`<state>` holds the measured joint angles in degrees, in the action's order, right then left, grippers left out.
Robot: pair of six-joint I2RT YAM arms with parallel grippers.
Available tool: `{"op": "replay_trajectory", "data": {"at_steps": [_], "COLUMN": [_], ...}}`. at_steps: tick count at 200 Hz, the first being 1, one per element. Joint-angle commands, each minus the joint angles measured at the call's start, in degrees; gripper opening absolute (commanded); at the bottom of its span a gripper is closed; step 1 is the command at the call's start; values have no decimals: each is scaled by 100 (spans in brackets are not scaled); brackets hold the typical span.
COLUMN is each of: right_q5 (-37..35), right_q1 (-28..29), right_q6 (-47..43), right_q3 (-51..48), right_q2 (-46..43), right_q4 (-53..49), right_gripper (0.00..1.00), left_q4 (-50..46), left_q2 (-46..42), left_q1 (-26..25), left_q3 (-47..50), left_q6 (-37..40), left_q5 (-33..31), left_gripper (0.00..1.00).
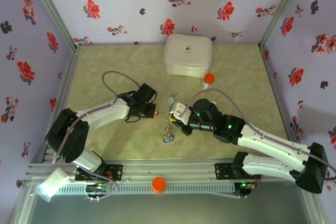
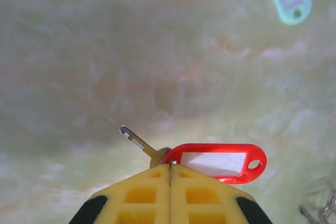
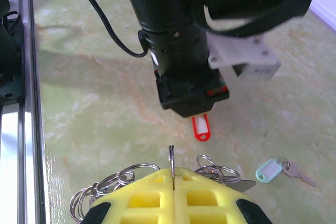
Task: Put the keys on the keyring
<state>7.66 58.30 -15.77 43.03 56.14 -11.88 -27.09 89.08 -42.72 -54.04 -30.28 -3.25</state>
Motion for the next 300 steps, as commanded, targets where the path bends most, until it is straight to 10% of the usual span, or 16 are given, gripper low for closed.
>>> {"op": "replay_trajectory", "data": {"at_steps": [1,300], "right_q5": [-72,-45], "right_q1": [52,54], "right_q6": [136,92], "right_q3": [-35,16], "right_q2": [-133,-82], "right_q4": [192,154], "right_gripper": [0,0], "left_q4": [-189,-508], "left_q2": [158,498], "left_q1": [44,53], "left_q3": [-40,-168], "left_q6": [276,-64], "left_q5": [390,-213], "left_gripper": [0,21]}}
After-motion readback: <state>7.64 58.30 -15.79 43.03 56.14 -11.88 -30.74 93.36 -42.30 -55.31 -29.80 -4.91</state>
